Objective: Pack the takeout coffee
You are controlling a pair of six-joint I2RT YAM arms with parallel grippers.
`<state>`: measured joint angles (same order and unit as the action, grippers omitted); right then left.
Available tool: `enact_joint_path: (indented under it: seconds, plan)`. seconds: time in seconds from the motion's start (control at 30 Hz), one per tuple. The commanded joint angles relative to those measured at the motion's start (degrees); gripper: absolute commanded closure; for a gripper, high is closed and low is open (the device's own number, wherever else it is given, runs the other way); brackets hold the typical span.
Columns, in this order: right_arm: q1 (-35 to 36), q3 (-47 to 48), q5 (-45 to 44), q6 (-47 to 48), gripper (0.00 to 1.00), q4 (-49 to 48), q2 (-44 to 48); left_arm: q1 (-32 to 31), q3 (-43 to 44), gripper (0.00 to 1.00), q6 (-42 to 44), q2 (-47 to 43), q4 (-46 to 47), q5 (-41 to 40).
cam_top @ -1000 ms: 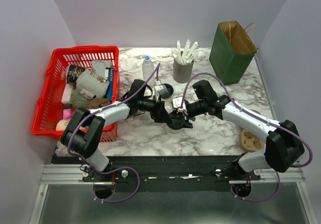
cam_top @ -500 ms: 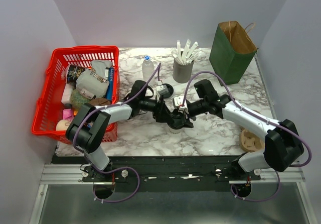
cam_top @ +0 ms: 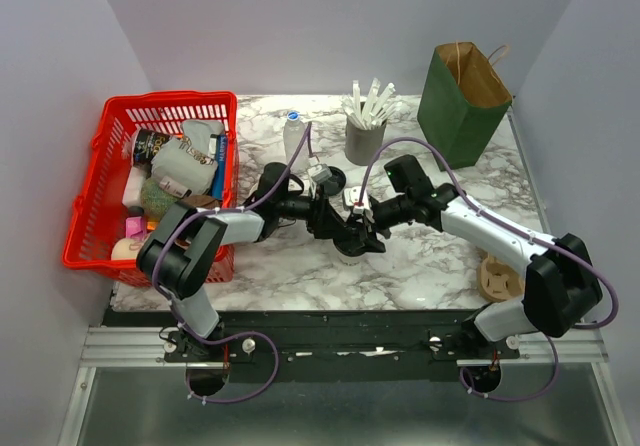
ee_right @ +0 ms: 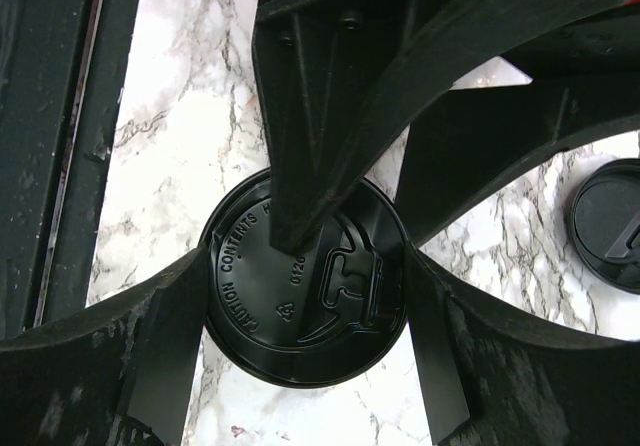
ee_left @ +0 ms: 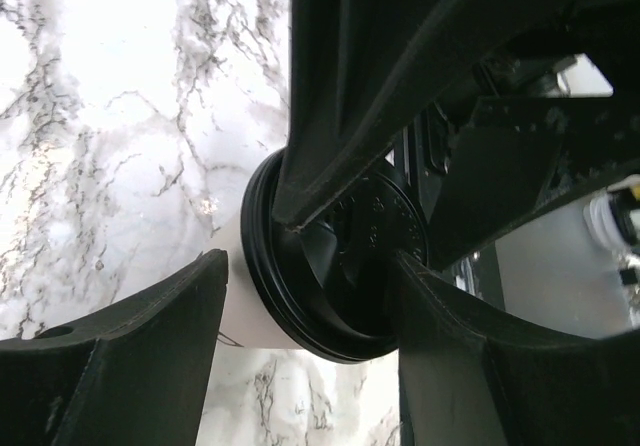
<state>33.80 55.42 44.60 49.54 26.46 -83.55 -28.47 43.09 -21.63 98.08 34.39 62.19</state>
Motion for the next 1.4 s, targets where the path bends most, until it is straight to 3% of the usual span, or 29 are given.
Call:
enact_joint_path:
  seconds: [0.0, 0.27, 0.57, 0.83, 1.0, 1.37]
  plan:
    - [-0.67, -5.23, -17.09, 1.79, 0.28, 13.71, -4.34, 2.27, -2.13, 0.26, -14.82, -5.52, 6.56, -6.64]
    - [-0.84, -6.72, -18.06, 1.53, 0.28, 13.09, -2.85, 2.10, -2.40, 0.26, -7.91, -12.03, -16.79, -16.92]
    - [-0.84, -6.55, -17.79, 0.74, 0.28, 12.48, -3.02, 1.93, 0.76, 0.29, 0.18, -11.86, -28.57, -18.34]
    - [-0.84, -6.46, -17.62, 0.03, 0.28, 11.95, -3.20, 1.93, 0.50, 0.31, -0.08, -12.82, -26.13, -14.82]
    - [-0.84, -6.90, -17.53, -0.15, 0.28, 12.04, -2.67, 2.10, 0.06, 0.30, 0.71, -15.90, -27.26, -16.31]
    - [-0.84, -7.08, -17.18, -0.58, 0.28, 11.60, -2.67, 0.17, 1.47, 0.31, 3.35, -13.18, -31.41, -17.37]
